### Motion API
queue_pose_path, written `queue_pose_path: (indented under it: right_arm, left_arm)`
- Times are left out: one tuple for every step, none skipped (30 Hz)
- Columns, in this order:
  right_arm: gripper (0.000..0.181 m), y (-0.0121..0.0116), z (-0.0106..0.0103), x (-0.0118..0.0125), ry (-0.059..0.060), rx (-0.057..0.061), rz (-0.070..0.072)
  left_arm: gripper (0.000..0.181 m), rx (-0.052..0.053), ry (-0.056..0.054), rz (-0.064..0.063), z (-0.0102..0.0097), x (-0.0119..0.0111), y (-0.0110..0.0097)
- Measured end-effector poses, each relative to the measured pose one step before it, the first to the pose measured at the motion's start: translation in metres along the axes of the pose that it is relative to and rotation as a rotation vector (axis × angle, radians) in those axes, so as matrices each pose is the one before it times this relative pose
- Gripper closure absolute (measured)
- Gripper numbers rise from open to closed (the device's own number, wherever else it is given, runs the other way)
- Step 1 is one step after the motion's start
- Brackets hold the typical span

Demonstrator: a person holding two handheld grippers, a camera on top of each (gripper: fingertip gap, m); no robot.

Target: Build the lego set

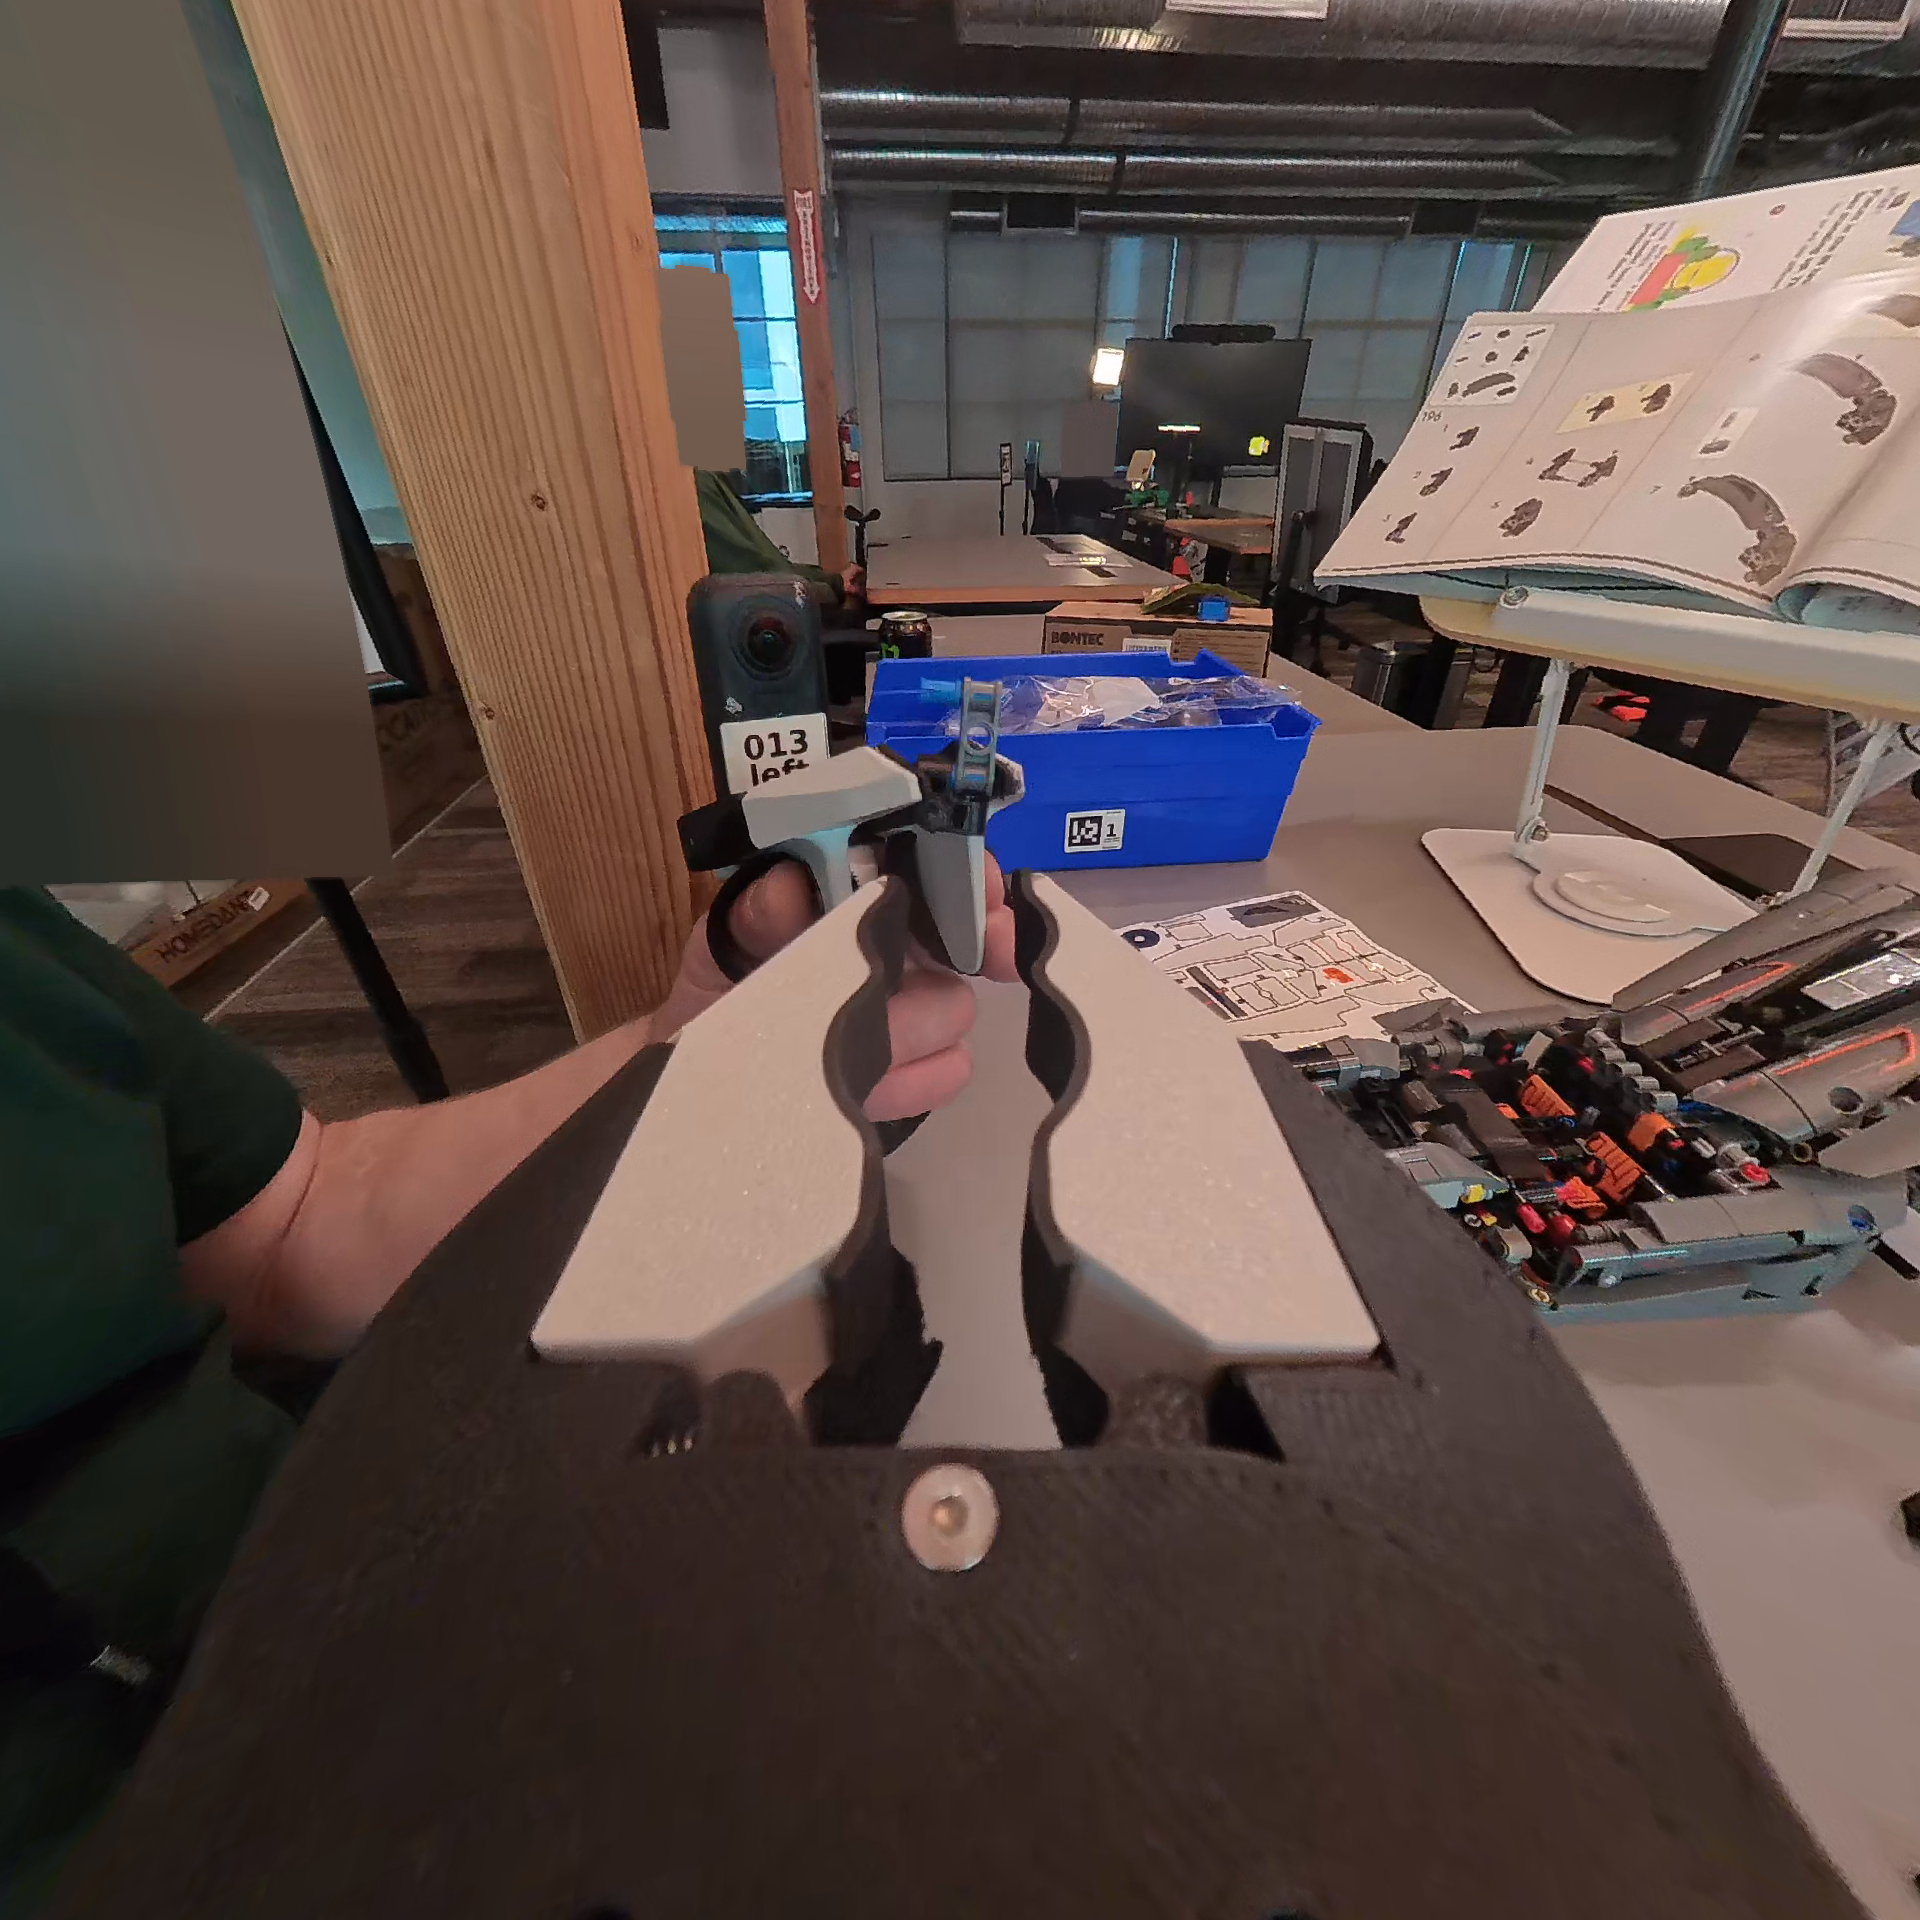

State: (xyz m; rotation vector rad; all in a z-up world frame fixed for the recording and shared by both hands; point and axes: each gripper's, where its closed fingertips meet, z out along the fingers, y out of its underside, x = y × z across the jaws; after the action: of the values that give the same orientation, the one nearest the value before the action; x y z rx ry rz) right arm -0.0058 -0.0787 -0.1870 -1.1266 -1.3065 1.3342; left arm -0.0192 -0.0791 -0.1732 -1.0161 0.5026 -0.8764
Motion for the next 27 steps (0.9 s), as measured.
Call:
queue_pose_path:
  right_arm:
    - [0.162,-0.00032,0.00028,-0.00030,-0.0009,0.0023,0.0013]
    - [0.163,-0.00042,0.00036,-0.00029,-0.0014,0.0023,0.0017]
    - [0.162,-0.00034,0.00042,-0.00043,-0.0025,0.0018,0.0018]
    - [0.163,-0.00017,0.00045,-0.00027,-0.0012,0.0006,0.0008]
    - [0.163,0.00000,0.00049,0.00000,0.0006,-0.0006,-0.0006]
    - [0.163,-0.00002,0.00038,0.00012,0.0007,-0.0005,-0.0009]
    - [0.163,-0.00024,0.00032,-0.00002,-0.0004,0.0003,0.0001]
    - [0.163,-0.00030,0.00024,0.00001,-0.0006,0.0008,0.0006]
    - [0.163,-0.00018,0.00014,0.00002,0.0000,0.0006,-0.0001]
    - [0.163,-0.00015,0.00023,0.00005,0.0000,0.0004,-0.0003]
    - [0.163,-0.00014,0.00011,0.00004,-0.0004,0.0003,0.0003]
    - [0.163,-0.00002,0.00018,0.00023,0.0004,0.0001,0.0008]
    - [0.163,0.00024,0.00032,0.00040,0.0010,-0.0003,0.0016]
    - [0.163,0.00024,0.00031,0.00032,0.0002,-0.0003,0.0023]
    - [0.163,0.00013,0.00025,0.00036,0.0000,0.0005,0.0026]
    - [0.163,0.00027,0.00034,0.00069,0.0010,0.0009,0.0032]
    - [0.163,0.00026,0.00033,0.00053,0.0012,0.0003,0.0030]
    - [0.163,0.00032,0.00022,0.00038,0.0003,-0.0002,0.0016]
    - [0.164,0.00027,0.00026,0.00038,0.0008,0.0002,0.0012]
    - [0.164,0.00021,0.00017,0.00057,0.0017,0.0006,0.0015]
    - [0.164,0.00020,0.00004,0.00036,0.0009,-0.0001,0.0012]
    - [0.165,0.00043,0.00020,0.00047,0.0018,-0.0024,0.0006]
    - [0.165,0.00075,0.00028,0.00057,0.0021,-0.0039,0.0003]
    - [0.165,0.00019,0.00015,0.00018,-0.0008,-0.0014,0.0007]
    - [0.166,-0.00013,0.00000,0.00010,-0.0014,0.0009,0.0015]
    - [0.167,-0.00009,0.00016,0.00021,0.0002,-0.0001,0.0006]
    - [0.168,-0.00007,0.00015,-0.00025,-0.0017,-0.0009,-0.0009]
  left_arm:
    - [0.166,-0.0105,-0.0075,0.0069,0.00038,-0.00040,0.00128]
    - [0.166,-0.0089,-0.0023,0.0066,0.00048,0.00037,0.00105]
    - [0.166,-0.0039,-0.0016,0.0037,0.00034,0.00038,0.00042]
    - [0.166,-0.0010,-0.0012,0.0008,0.00007,0.00020,0.00000]
    - [0.166,-0.0010,-0.0013,0.0002,0.00011,0.00000,0.00000]
    - [0.166,-0.0007,-0.0018,0.0007,-0.00006,-0.00022,-0.00002]
    - [0.166,0.0004,-0.0028,0.0008,-0.00022,-0.00040,-0.00018]
    - [0.166,0.0001,-0.0025,0.0002,-0.00025,-0.00054,-0.00003]
    - [0.166,-0.0009,0.0003,-0.0013,-0.00006,-0.00015,0.00001]
    - [0.166,-0.0006,0.0013,-0.0017,-0.00012,0.00002,0.00015]
    - [0.166,-0.0012,-0.0007,0.0001,-0.00002,-0.00026,0.00031]
    - [0.166,-0.0027,-0.0023,0.0018,0.00011,-0.00029,0.00064]
    - [0.166,-0.0037,-0.0013,0.0020,0.00016,-0.00010,0.00071]
    - [0.166,-0.0025,0.0004,0.0008,0.00023,-0.00001,0.00066]
    - [0.166,-0.0006,-0.0007,-0.0005,0.00010,-0.00017,0.00025]
    - [0.166,-0.0002,-0.0006,-0.0012,-0.00001,-0.00030,0.00024]
    - [0.166,-0.0006,-0.0008,-0.0007,-0.00005,-0.00028,0.00018]
    - [0.166,-0.0007,-0.0013,0.0003,0.00002,-0.00037,0.00024]
    - [0.166,-0.0009,0.0003,0.0002,0.00012,-0.00007,0.00020]
    - [0.166,-0.0017,0.0009,-0.0004,0.00019,0.00003,0.00038]
    - [0.166,-0.0024,-0.0012,0.0014,0.00014,-0.00017,0.00038]
    - [0.166,-0.0027,-0.0016,0.0033,0.00020,-0.00007,0.00035]
    - [0.166,-0.0027,0.0001,0.0023,0.00024,0.00024,0.00026]
    - [0.166,-0.0023,-0.0002,0.0022,0.00032,0.00012,0.00022]
    - [0.166,-0.0026,0.0003,0.0018,0.00029,0.00009,0.00024]
    - [0.166,-0.0019,0.0026,-0.0001,0.00026,0.00026,0.00022]
    - [0.166,-0.0011,0.0025,-0.0031,0.00037,0.00014,0.00024]
